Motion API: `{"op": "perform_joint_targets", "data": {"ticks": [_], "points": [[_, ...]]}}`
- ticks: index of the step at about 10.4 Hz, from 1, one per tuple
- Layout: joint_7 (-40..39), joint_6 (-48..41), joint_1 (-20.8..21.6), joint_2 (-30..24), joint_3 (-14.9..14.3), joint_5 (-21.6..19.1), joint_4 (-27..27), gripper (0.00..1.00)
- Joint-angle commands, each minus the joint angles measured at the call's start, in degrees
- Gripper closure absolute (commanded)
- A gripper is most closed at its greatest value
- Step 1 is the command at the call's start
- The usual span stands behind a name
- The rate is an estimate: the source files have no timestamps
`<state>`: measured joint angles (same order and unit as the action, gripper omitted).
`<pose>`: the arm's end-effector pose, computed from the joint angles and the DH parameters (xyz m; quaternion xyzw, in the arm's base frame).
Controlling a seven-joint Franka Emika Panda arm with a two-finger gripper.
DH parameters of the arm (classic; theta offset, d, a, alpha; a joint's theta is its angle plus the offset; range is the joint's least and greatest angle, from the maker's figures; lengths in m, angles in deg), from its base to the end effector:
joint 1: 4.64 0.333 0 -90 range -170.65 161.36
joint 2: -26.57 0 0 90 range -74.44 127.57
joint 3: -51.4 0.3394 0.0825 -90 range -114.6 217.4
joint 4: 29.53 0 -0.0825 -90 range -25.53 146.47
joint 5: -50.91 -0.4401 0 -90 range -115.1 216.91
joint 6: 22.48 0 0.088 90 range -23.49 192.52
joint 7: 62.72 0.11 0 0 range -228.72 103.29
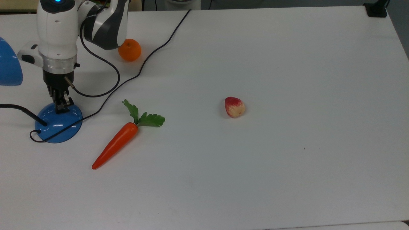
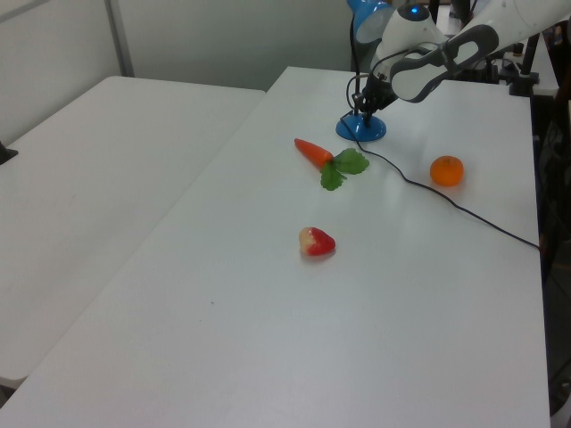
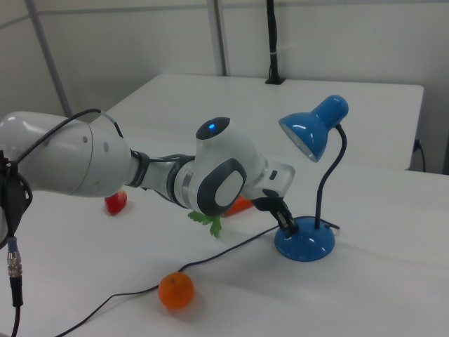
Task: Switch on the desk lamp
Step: 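Press down on the lamp base switch with the gripper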
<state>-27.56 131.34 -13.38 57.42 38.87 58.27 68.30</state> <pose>0.7230 -0.2544 0.3168 0.8893 -0.3900 0.2300 0.0639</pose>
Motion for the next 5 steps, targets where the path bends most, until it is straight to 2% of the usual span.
{"op": "perform_joint_targets", "data": {"ticks": [1,5], "points": [[1.1,0.2,0.8,-2.6,-0.7,1.9,2.9,1.0],[1.1,-0.1,1.4,-3.2,-0.7,1.9,3.9,1.0]]}}
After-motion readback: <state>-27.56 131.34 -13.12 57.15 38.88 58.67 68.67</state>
